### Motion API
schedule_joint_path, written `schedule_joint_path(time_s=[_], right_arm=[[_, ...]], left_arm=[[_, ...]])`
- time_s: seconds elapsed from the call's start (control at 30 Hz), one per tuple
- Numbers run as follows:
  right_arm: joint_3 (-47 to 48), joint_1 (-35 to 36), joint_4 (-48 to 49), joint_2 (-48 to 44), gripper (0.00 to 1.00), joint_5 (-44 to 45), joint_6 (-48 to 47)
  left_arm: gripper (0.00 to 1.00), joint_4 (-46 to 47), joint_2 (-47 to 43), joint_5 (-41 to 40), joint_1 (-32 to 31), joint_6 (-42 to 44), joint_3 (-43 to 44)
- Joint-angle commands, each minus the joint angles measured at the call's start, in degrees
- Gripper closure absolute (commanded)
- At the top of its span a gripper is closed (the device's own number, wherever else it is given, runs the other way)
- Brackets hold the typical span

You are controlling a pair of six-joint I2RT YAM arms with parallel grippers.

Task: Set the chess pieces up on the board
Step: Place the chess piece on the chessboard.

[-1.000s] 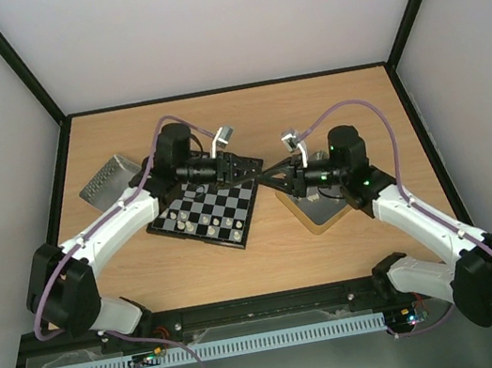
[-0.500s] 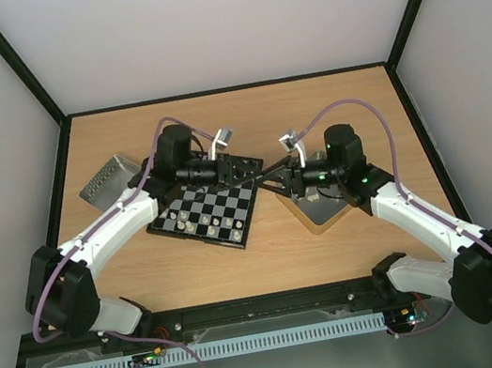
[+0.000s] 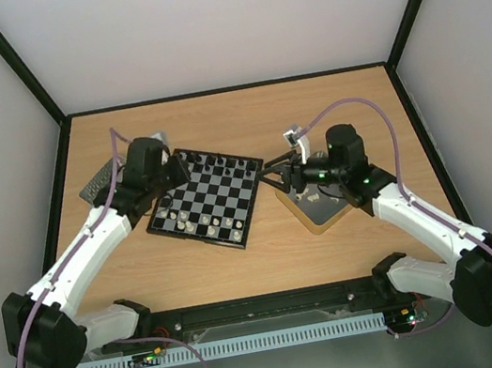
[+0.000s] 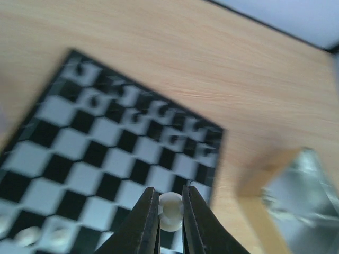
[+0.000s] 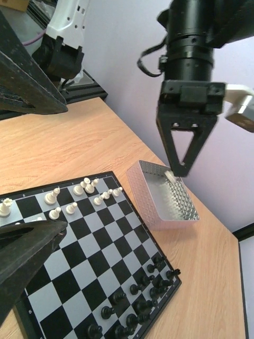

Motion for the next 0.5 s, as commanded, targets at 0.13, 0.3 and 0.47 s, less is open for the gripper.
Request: schedule_joint_path(time_s=[0.13,0.3,0.47], right_arm=[[1.5,0.4,-1.2,2.6,0.46,2.9,0.3],[1.8,0.4,-1.9,4.2,0.46,3.5,0.2],[1.9,0.3,-2.2,5.0,0.46,4.1,0.2]], left_arm=[[0.98,-9.2,-4.1,-31.6,0.7,-5.5,-11.5],[0.98,-8.1,-3.4,-31.0,1.7,-10.0,-17.7],[0.98,-4.4,-1.1,-30.2,3.0,-11.1,-21.1]])
